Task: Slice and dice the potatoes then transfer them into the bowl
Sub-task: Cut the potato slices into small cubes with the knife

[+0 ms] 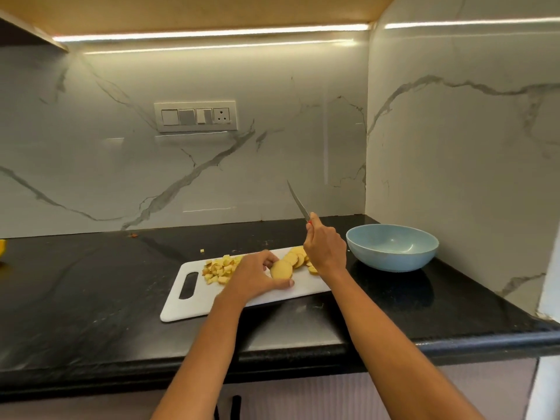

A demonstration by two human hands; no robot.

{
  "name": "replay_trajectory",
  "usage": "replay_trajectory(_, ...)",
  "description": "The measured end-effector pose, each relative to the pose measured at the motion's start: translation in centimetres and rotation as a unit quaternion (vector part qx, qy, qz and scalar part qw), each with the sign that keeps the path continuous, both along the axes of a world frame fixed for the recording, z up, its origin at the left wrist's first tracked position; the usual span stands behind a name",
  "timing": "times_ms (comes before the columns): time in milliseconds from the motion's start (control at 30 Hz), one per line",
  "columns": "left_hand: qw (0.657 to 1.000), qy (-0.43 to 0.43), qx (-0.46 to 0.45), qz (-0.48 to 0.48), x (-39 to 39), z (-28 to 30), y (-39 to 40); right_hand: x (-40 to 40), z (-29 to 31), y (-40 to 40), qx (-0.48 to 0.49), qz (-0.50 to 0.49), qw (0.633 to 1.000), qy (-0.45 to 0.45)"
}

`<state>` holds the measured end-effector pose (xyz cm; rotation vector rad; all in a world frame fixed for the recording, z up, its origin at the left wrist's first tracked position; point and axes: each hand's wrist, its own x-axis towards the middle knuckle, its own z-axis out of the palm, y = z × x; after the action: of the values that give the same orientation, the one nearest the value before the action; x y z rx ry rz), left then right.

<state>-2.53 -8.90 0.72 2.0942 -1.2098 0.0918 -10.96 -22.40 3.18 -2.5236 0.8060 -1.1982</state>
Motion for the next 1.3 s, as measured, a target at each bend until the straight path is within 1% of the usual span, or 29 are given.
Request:
replay_trajectory(67, 1.0, 0.018, 0.015, 0.01, -0.8, -0.7, 0.8, -0.6, 0.0, 0.5, 0.005, 0.003, 1.0, 0.0)
replay_trajectory(167, 0.999, 0.032, 0.004, 0.027, -1.3, -1.3, 1.1, -1.3, -0.1, 1.8, 0.016, 0.009, 1.0, 0.011)
replay_trajectory(300, 0.999, 0.015, -0.002, 0.046, -2.0, -1.8, 1.5, -2.8, -0.5, 3.7, 0.015, 0.019, 0.999, 0.042)
replay_trajectory(467, 0.999, 0.013, -0.019, 0.042, -2.4, -1.5, 1.7, -5.5, -1.7, 6.1, 0.063, 0.045, 0.993, 0.09)
replay_trajectory(500, 0.999, 0.013, -0.019, 0.042, -2.4, -1.5, 1.8, -6.0, -1.9, 6.6, 0.057, 0.045, 0.992, 0.108)
replay_trajectory(633, 0.998, 0.017, -0.023, 0.048, -2.5, -1.5, 1.9, -7.5, -2.6, 8.6, -0.03, 0.007, 0.981, 0.191)
replay_trajectory(700, 0.998, 0.015, -0.026, 0.057, -2.6, -1.6, 1.9, -8.0, -2.8, 9.2, -0.034, -0.009, 0.977, 0.21)
replay_trajectory(933, 0.996, -0.002, -0.031, 0.082, -2.7, -1.8, 2.0, -9.1, -2.0, 10.2, -0.019, -0.007, 0.971, 0.239)
replay_trajectory(1133, 0.998, -0.003, -0.009, 0.065, -2.7, -1.7, 2.0, -9.5, -1.9, 10.8, -0.004, -0.006, 0.971, 0.237)
replay_trajectory(1300, 0.998, 0.001, -0.015, 0.063, -2.5, -1.7, 1.9, -9.6, -1.7, 11.1, 0.001, -0.006, 0.97, 0.243)
